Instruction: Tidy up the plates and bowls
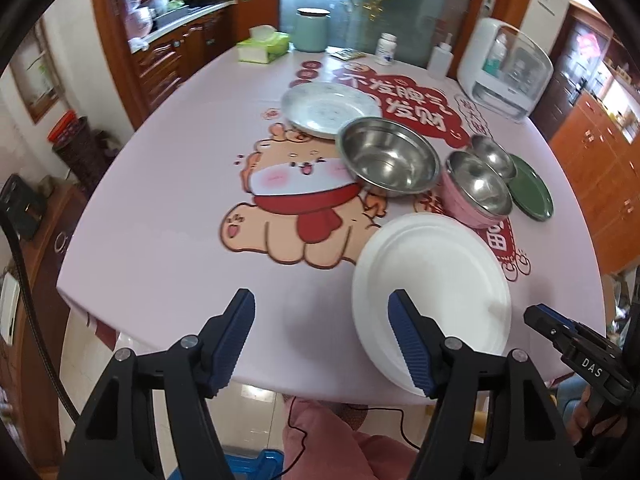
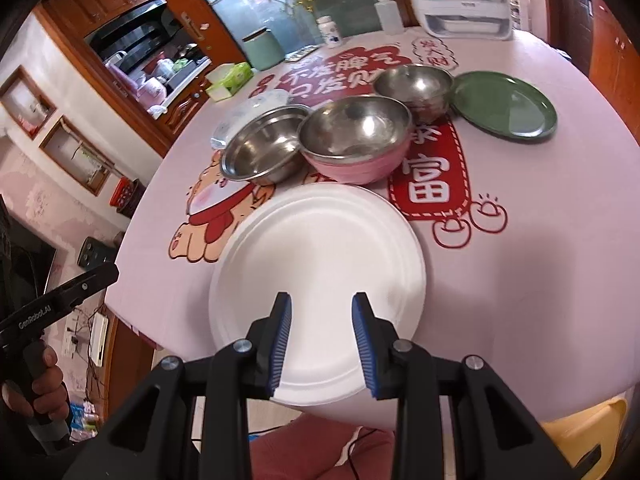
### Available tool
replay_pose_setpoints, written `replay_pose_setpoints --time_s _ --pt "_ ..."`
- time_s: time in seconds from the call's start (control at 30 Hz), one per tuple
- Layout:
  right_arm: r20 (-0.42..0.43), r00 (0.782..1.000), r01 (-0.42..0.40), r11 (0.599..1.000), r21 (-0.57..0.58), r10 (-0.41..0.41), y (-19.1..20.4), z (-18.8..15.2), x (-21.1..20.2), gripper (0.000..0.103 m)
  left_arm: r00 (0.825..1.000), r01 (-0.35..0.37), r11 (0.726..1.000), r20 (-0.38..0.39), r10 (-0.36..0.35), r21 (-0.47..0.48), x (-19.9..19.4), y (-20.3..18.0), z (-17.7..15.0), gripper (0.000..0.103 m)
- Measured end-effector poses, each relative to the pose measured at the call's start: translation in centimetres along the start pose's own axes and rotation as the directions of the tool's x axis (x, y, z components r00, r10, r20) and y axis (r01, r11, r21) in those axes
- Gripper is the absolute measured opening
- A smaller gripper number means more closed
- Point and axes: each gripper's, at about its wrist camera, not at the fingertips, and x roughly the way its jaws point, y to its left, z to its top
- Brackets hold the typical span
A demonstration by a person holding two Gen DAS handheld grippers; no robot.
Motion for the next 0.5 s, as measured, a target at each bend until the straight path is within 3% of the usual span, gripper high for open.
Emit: replay_pose_setpoints --time_s 0.27,0.37,0.5 --pt "0.005 1.0 -0.005 0.999 -0.05 0.005 2.6 1.4 0.4 0.032 0.999 -0.03 0.998 0.036 0.032 -0.05 -0.8 3.8 1.0 0.073" --pt "0.021 1.0 -0.007 0.999 -0.042 0.008 3.6 2.5 0.8 0.041 0.999 -0.003 0.998 0.032 0.005 -0.067 -0.5 5.3 2.1 0.073" --pt "0.039 0.999 0.005 1.0 -0.022 -0.004 5.3 4.3 1.6 0.042 0.999 0.014 0.999 0.029 -0.012 -0.042 0.0 7.5 4.0 0.073"
